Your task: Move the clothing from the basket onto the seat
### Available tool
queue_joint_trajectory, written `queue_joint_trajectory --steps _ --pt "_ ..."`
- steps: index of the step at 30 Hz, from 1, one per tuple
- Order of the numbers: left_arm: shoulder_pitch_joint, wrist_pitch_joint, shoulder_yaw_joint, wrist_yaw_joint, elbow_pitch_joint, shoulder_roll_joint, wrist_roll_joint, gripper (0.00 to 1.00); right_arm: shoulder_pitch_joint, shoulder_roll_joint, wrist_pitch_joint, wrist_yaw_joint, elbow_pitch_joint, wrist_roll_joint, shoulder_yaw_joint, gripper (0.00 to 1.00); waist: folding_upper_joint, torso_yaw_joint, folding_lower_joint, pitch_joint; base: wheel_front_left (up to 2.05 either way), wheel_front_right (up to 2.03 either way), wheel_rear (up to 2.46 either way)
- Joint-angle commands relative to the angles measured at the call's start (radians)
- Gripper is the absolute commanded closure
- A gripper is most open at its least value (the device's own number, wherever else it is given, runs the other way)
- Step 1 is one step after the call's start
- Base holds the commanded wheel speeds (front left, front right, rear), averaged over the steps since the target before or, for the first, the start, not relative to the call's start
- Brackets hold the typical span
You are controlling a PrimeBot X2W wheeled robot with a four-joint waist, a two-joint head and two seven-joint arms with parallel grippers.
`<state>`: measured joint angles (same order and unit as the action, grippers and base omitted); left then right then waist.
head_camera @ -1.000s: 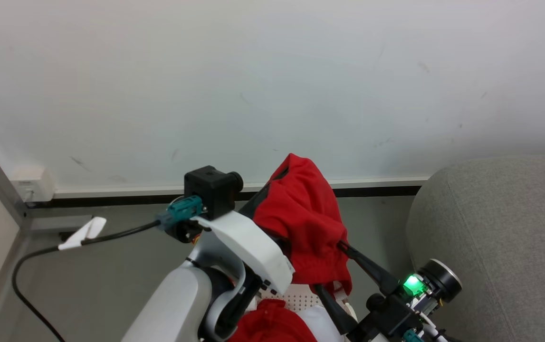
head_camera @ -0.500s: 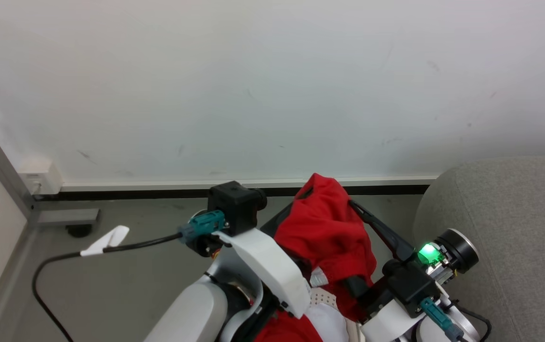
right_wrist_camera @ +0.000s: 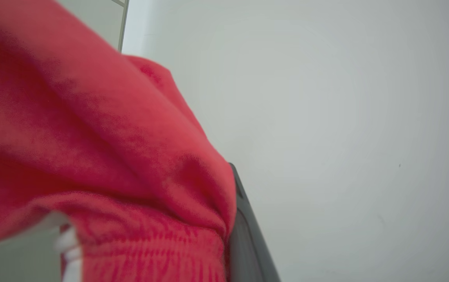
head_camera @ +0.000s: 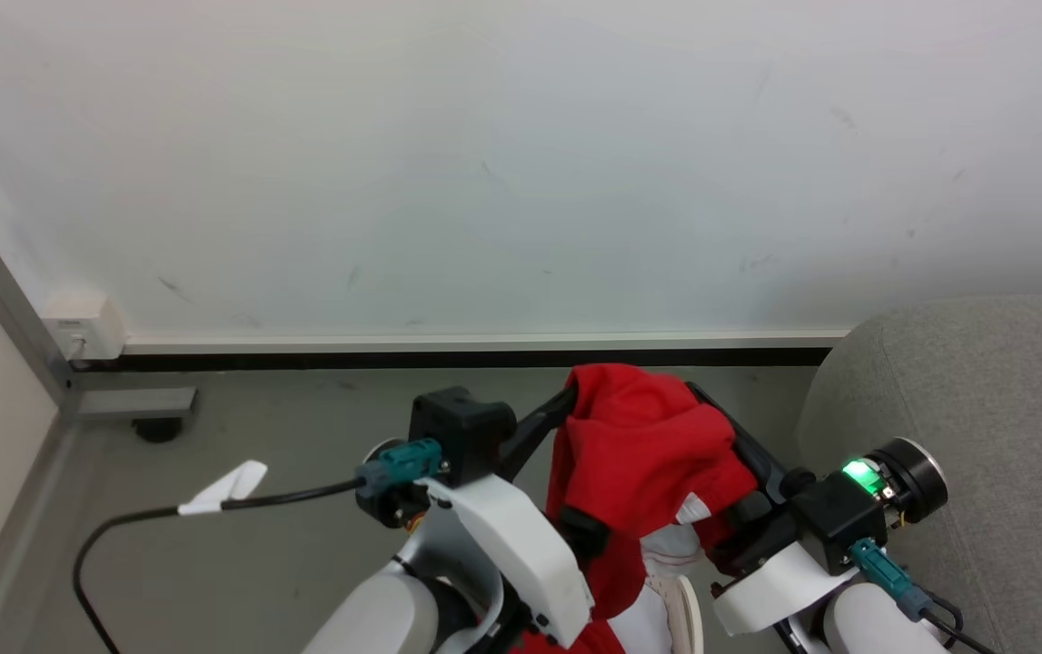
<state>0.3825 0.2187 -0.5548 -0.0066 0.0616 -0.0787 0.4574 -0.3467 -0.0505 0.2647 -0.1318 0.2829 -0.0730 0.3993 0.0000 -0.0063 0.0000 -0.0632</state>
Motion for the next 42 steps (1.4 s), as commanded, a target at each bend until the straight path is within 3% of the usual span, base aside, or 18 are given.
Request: queue_joint_trajectory --steps 1,13,33,37,42 --pt "-0.015 -0.006 -0.004 -0.004 -0.005 -0.010 -0.005 0.00 0.002 0.000 -0.001 0.002 -0.002 -0.008 -0.006 1.00 0.0000 0.000 0.0000 0.001 0.00 0.00 0.00" --pt "-0.079 -0.100 -0.067 -0.032 -0.063 -0.029 -0.050 0.00 -0.004 -0.018 0.000 0.002 -0.013 -0.002 -0.117 1.00 0.0000 -0.052 0.0000 0.018 0.00 0.00 0.00" --pt "-0.052 -0.212 -0.116 -0.044 -0.102 0.005 -0.027 0.00 0.027 -0.126 0.000 0.002 -0.095 -0.036 -0.225 1.00 0.0000 -0.360 0.0000 0.097 0.00 0.00 0.00" --pt "-0.033 -0.221 -0.124 -0.045 -0.101 0.007 -0.036 0.00 0.015 -0.155 0.000 0.002 -0.101 -0.045 -0.241 1.00 0.0000 -0.379 0.0000 0.146 0.00 0.00 0.00" --pt "0.012 -0.225 -0.140 -0.068 -0.091 -0.009 -0.053 0.00 -0.045 -0.171 0.000 0.002 -0.098 -0.039 -0.313 1.00 0.0000 -0.354 0.0000 0.248 0.00 0.00 0.00"
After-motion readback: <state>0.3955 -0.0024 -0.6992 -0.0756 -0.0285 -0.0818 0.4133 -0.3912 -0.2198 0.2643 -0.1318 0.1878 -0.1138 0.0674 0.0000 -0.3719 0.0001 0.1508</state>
